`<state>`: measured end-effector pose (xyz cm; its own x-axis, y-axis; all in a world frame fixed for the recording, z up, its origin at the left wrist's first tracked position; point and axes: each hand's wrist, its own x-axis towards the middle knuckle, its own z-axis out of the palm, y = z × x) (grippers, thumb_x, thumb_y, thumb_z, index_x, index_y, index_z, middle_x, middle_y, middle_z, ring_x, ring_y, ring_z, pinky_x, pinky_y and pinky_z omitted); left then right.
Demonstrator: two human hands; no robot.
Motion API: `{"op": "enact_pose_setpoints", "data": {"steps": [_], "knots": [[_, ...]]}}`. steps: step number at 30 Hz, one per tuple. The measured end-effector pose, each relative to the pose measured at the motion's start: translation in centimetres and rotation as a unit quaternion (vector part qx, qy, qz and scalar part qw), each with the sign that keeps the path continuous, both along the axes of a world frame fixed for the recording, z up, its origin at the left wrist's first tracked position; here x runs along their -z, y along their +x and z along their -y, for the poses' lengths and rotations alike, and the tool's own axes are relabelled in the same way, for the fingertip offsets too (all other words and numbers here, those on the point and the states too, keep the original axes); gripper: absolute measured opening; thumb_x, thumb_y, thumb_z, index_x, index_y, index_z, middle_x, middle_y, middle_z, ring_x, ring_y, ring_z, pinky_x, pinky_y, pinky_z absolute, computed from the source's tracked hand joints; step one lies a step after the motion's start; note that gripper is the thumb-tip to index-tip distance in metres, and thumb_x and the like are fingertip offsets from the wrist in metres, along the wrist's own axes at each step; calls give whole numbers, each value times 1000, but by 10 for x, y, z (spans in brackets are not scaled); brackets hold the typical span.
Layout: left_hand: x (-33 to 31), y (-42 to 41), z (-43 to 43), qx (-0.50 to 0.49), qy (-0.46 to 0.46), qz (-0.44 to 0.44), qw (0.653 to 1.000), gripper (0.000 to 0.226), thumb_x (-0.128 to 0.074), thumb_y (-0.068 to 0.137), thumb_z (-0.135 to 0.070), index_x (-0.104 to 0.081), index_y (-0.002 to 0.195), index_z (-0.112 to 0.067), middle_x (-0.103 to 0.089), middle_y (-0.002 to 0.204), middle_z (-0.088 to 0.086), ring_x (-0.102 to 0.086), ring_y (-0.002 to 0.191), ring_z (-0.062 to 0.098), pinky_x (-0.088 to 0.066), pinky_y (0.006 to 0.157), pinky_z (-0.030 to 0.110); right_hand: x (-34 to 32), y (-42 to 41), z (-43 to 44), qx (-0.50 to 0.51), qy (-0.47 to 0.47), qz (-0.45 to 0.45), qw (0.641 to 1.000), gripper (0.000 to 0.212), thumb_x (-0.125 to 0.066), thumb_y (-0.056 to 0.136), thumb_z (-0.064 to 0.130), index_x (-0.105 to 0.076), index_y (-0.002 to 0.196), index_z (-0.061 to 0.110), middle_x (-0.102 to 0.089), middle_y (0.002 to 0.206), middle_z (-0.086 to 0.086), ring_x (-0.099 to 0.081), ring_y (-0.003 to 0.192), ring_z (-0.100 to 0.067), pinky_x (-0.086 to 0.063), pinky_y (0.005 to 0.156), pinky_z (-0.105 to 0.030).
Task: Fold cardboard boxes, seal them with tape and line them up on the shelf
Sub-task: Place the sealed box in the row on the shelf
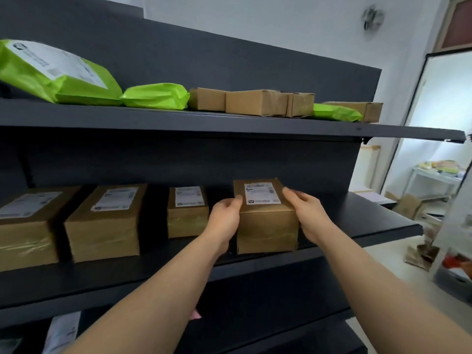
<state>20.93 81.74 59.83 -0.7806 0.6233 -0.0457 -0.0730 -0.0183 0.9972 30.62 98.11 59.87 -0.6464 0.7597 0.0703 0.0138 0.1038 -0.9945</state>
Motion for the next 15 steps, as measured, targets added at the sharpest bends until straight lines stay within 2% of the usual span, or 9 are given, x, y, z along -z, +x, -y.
{"op": "enact_pose_setpoints", "data": {"steps": [3,5,9,13,15], "knots": [[8,-13,-31,-43,-2,18,999,32,-45,102,-38,-55,125,-20,-62,111,-3,-57,108,20,-44,105,44,6,-24,-32,-31,-22,-4,999,33,-64,90,41,-63,115,19,-72,104,-4,-68,95,-19,-54,77,-31],[15,-22,-48,-64,-14,17,998,30,-45,102,-37,-57,123,-20,-63,112,-1,-58,108,21,-44,104,45,15,-41,-51,-44,-40,-2,998,26,-65,89,41,-65,106,21,-72,101,-2,-68,92,-18,-54,77,-30],[28,-38,-73,-100,-35,9,994,28,-45,102,-35,-57,123,-22,-63,117,0,-58,110,21,-46,103,45,35,-66,-82,-76,-54,6,996,58,-71,82,48,-58,130,16,-69,114,-2,-67,102,-19,-53,95,-38],[35,-46,-86,-113,-36,-26,993,24,-43,104,-26,-54,124,-21,-61,109,-5,-58,98,13,-48,93,34,47,-77,-100,-100,-59,-7,993,34,-63,91,40,-65,116,18,-72,106,-5,-69,98,-19,-54,93,-37],[38,-47,-89,-119,-44,-37,991,33,-44,104,-26,-50,135,-18,-60,120,0,-57,107,17,-48,97,36,47,-81,-104,-108,-53,-13,993,29,-61,92,40,-65,113,19,-72,106,-4,-69,98,-18,-55,87,-31]]}}
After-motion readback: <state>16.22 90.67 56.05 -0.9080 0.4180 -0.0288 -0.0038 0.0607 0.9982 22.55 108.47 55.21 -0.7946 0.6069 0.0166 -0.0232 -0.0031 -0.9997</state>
